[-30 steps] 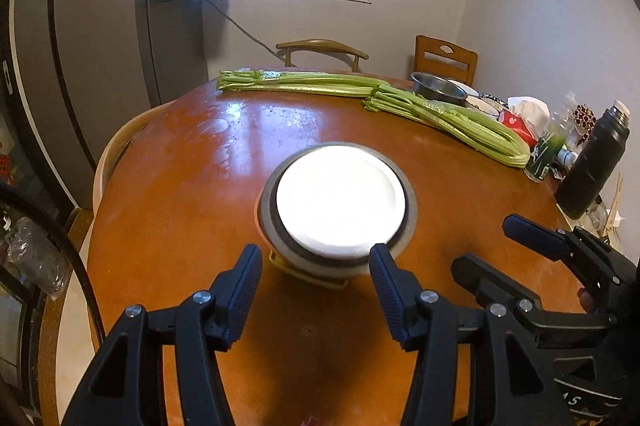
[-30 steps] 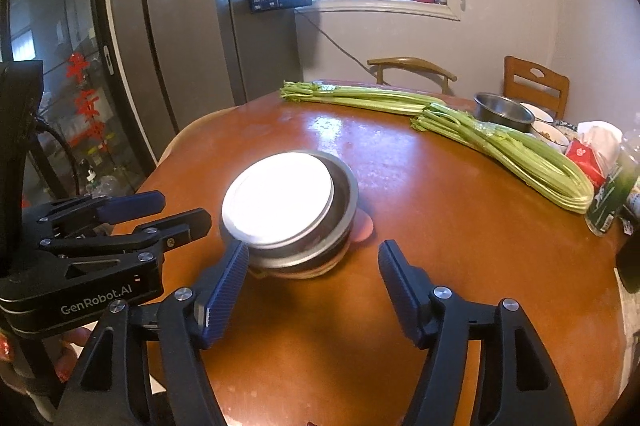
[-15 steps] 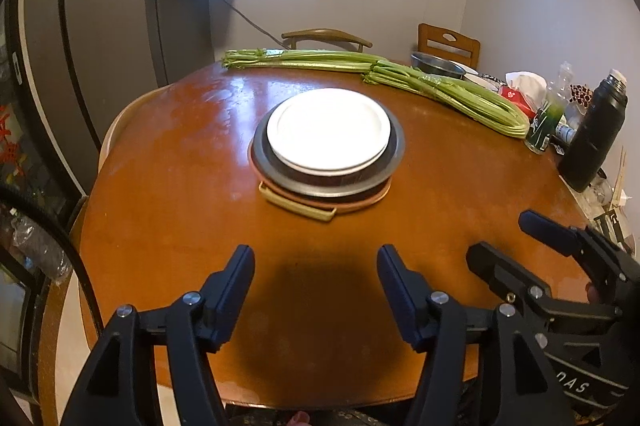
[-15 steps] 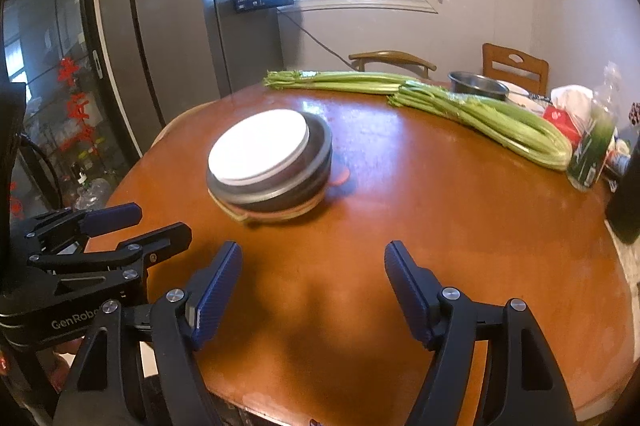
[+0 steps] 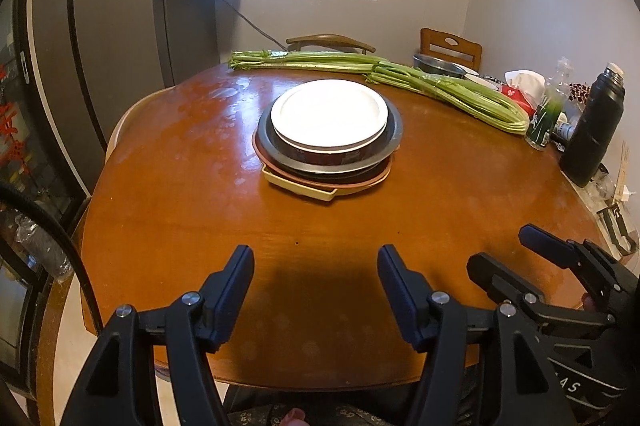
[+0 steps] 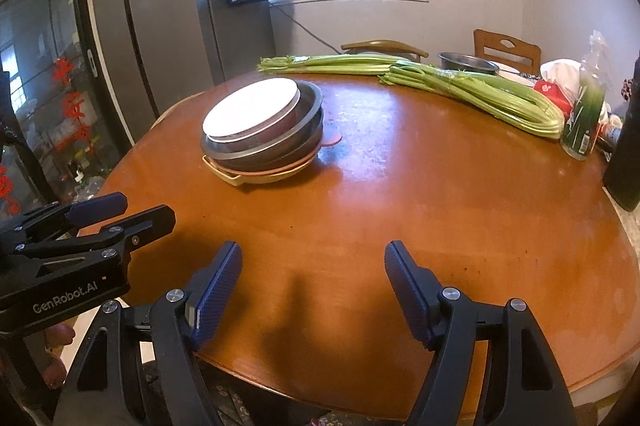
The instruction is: Organize plates and bowls
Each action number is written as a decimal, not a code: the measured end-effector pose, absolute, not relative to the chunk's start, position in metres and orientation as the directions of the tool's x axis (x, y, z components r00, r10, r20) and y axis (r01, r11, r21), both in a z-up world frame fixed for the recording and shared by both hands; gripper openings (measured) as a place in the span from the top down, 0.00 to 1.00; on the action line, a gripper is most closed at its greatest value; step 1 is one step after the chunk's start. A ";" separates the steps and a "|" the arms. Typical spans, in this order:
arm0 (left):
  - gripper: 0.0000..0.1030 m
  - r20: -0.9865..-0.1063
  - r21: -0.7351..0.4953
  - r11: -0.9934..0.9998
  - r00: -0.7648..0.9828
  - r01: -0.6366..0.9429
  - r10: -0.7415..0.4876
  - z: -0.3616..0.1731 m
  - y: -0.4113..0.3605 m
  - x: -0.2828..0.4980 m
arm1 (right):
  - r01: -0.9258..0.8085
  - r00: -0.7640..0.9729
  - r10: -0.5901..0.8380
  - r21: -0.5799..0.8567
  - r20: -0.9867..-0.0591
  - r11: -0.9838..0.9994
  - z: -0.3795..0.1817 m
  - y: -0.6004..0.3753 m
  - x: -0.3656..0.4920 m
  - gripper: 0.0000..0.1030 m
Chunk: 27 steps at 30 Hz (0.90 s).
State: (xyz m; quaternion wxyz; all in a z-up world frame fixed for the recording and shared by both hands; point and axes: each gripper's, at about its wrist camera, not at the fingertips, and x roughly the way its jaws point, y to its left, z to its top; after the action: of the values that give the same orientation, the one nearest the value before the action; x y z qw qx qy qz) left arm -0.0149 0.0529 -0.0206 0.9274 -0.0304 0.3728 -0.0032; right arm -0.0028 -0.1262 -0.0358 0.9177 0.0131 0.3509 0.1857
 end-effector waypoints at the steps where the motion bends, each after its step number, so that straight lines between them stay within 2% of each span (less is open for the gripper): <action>1: 0.38 -0.691 -0.061 0.998 0.722 -0.018 -0.029 -0.020 0.053 -0.015 | -0.332 0.685 0.350 0.153 -0.639 0.931 -0.035 -0.126 -0.003 0.27; 27: 0.38 -0.702 -0.051 0.998 0.712 -0.022 -0.020 -0.028 0.051 -0.014 | -0.321 0.661 0.344 0.163 -0.667 0.933 -0.045 -0.123 0.000 0.27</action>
State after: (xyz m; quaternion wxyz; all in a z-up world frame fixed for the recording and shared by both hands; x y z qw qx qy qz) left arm -0.0144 0.0514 -0.0279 0.9247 -0.0276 0.3796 0.0003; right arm 0.0003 -0.1231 -0.0447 0.9112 0.0155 0.3691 0.1823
